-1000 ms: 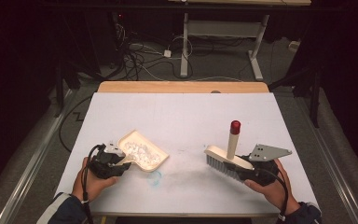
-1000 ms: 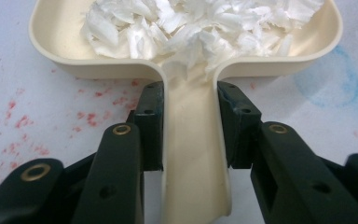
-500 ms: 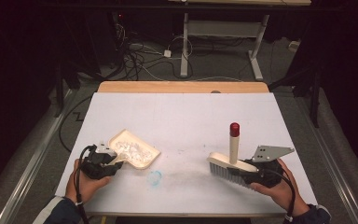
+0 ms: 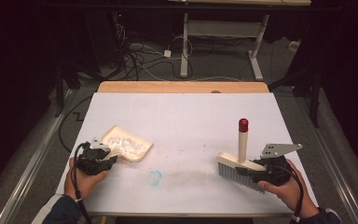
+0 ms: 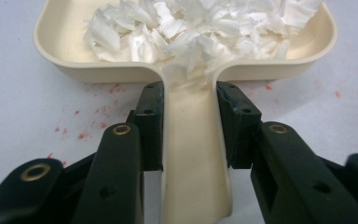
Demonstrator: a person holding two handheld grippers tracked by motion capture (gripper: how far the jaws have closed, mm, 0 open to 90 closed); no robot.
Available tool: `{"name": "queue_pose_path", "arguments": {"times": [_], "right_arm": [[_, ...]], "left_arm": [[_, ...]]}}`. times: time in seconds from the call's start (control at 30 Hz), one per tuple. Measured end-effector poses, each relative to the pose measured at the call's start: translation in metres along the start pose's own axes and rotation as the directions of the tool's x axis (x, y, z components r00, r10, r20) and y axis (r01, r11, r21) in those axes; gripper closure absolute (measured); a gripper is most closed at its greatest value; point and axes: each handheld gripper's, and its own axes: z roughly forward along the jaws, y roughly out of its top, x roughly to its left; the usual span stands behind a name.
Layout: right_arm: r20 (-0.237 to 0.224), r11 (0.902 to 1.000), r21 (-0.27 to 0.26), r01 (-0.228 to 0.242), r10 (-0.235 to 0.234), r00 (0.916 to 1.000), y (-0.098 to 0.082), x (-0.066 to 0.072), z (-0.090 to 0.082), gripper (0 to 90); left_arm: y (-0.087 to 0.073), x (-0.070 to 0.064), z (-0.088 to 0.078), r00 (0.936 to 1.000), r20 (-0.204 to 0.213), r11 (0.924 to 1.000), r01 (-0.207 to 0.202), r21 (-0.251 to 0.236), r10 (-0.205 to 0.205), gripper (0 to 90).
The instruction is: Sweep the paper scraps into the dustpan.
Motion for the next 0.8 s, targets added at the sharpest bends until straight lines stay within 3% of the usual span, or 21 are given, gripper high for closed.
{"name": "queue_pose_path", "arguments": {"times": [0.2, 0.43, 0.6, 0.67, 0.8], "right_arm": [[-0.055, 0.9993, 0.012, -0.036, 0.037, 0.9978, -0.003, -0.005, -0.007, 67.5], [-0.089, 0.995, 0.062, -0.079, 0.084, 0.9924, 0.001, -0.027, 0.002, 67.4], [-0.112, 0.9887, 0.12, -0.091, 0.104, 0.9882, 0.014, -0.049, 0.015, 66.4], [-0.098, 0.987, 0.14, -0.079, 0.093, 0.9909, 0.019, -0.055, 0.019, 65.2], [-0.106, 0.9835, 0.173, -0.053, 0.073, 0.9917, 0.028, -0.069, 0.029, 60.3]], "left_arm": [[0.008, 0.002, 0.012, 0.9975, -0.03, 0.9978, 0.063, -0.019, -0.064, 63.8], [0.017, 0.001, 0.028, 0.9862, -0.051, 0.9872, 0.156, -0.03, -0.158, 63.7], [0.029, -0.008, 0.042, 0.982, -0.073, 0.9847, 0.174, -0.012, -0.174, 63.6], [0.033, -0.012, 0.046, 0.9816, -0.074, 0.9844, 0.176, -0.01, -0.176, 63.3], [0.038, -0.019, 0.05, 0.9851, -0.065, 0.9872, 0.159, -0.012, -0.159, 60.6]]}}
